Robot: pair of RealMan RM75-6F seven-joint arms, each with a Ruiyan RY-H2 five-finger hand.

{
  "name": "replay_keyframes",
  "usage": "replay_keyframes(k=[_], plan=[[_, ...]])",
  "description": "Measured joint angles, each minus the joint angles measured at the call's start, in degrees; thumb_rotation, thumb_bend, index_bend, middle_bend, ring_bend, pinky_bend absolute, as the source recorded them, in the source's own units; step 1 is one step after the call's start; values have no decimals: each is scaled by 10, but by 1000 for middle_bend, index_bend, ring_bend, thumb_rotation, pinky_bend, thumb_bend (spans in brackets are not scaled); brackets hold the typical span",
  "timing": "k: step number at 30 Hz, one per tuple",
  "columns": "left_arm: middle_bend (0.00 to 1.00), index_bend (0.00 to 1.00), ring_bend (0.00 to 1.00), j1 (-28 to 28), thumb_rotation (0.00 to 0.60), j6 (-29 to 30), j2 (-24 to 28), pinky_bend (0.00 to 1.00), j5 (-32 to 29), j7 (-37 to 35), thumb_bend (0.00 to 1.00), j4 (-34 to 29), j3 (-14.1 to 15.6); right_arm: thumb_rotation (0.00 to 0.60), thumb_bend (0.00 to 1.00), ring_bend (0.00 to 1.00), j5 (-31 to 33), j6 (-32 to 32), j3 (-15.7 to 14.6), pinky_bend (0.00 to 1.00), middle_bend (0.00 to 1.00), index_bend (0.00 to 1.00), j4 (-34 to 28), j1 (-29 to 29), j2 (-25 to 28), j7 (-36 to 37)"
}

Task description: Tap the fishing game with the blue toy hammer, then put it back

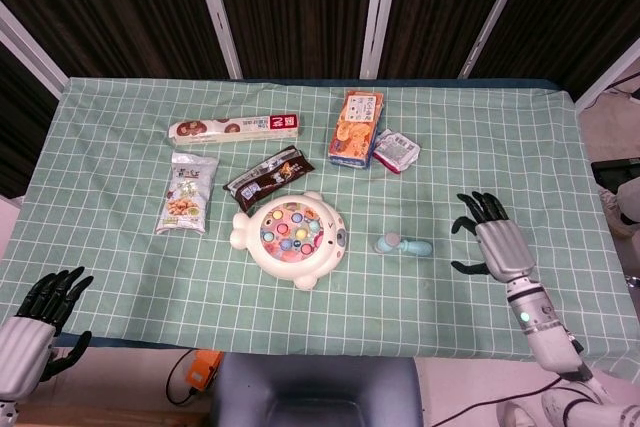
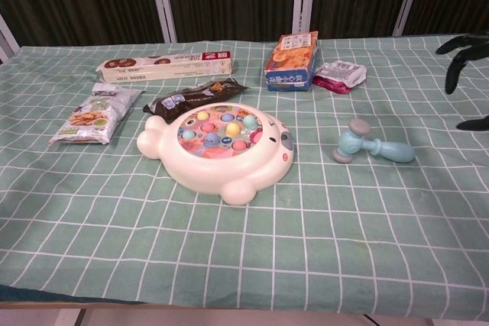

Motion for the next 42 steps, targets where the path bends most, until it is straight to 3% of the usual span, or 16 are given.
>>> replay_keyframes(k=[10,30,42], plan=[[14,0,20,3,600,8,3,93,7,-8,389,5,5,600,400,133,90,-54,28,0,313,644,44,42,-68,7],[12,0,20,2,600,7,1,92,11,-4,388,6,6,600,435,133,176,-87,17,0,313,588,44,101,-115,-126],[12,0,19,3,600,10,1,92,12,-5,388,7,6,600,464,133,206,-93,9,0,313,613,57,123,-142,-157]])
